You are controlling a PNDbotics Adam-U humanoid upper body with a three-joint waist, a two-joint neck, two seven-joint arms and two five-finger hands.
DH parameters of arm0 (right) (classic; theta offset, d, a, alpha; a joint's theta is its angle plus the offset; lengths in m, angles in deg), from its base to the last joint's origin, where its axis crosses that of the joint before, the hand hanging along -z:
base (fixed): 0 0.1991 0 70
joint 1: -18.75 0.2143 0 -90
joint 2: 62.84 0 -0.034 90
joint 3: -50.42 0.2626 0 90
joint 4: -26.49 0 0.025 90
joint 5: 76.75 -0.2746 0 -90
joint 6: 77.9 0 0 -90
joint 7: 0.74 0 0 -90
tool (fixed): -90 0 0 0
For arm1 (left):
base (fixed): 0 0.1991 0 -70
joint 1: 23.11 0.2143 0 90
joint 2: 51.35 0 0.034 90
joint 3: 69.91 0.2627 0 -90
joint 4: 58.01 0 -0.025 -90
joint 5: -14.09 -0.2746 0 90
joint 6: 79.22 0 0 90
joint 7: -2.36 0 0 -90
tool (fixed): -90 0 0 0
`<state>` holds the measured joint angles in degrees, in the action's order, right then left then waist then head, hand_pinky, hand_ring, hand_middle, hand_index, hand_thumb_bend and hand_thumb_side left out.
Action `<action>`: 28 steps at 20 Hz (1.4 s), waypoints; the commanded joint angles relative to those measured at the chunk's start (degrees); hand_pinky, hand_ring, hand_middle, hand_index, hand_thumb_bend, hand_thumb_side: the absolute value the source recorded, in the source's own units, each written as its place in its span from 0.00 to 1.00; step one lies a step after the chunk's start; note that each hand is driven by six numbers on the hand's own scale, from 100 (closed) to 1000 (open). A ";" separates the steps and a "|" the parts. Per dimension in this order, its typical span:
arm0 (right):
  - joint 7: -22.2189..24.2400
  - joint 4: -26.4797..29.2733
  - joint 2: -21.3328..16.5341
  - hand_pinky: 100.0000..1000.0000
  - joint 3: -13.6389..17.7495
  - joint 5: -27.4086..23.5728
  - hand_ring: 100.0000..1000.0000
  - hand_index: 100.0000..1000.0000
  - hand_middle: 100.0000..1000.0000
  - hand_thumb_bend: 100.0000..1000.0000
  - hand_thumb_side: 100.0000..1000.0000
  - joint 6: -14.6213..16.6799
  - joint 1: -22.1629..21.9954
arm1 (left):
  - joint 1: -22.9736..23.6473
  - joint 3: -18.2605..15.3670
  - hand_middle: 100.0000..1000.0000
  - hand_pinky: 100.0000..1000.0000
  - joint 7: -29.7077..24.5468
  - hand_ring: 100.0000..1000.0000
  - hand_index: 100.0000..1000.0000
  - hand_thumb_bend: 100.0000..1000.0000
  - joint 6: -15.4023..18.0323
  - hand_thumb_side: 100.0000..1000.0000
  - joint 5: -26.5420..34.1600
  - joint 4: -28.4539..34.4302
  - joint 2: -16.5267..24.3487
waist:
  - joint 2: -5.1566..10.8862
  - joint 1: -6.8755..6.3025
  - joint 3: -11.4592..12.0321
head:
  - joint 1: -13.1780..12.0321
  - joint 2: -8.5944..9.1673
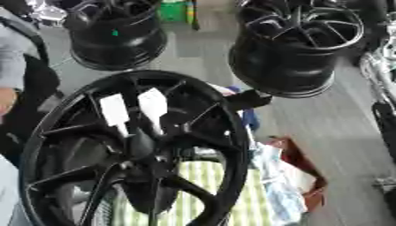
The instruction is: Pull the pin out of the wheel hub.
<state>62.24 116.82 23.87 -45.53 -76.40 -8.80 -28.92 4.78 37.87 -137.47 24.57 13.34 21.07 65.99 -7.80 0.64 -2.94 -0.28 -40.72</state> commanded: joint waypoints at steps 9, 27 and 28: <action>0.07 1.15 -0.61 0.66 0.80 0.31 0.68 0.71 0.56 0.00 0.70 0.28 0.86 | -0.96 -0.09 0.75 0.88 -2.13 0.85 0.84 0.38 1.99 0.45 0.14 0.68 1.58 | 1.16 -0.13 -0.13 | 0.18 0.44; -0.04 0.64 -1.00 0.66 0.78 0.48 0.67 0.71 0.56 0.00 0.70 0.38 0.33 | 1.66 8.71 0.77 0.88 -2.13 0.87 0.86 0.48 -0.39 0.47 -1.52 4.25 5.21 | 1.40 -0.96 0.42 | 0.83 0.49; -0.05 0.58 -1.02 0.66 0.76 0.47 0.67 0.71 0.56 0.00 0.70 0.39 0.30 | 1.91 9.02 0.77 0.88 -2.13 0.87 0.86 0.49 -0.79 0.46 -1.69 4.60 5.55 | 1.42 -1.02 0.50 | 0.89 0.47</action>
<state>62.15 116.76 24.15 -45.24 -76.30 -8.68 -29.46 7.48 46.96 -138.63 23.19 11.81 24.69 69.26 -7.42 -0.34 -2.44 0.32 -40.70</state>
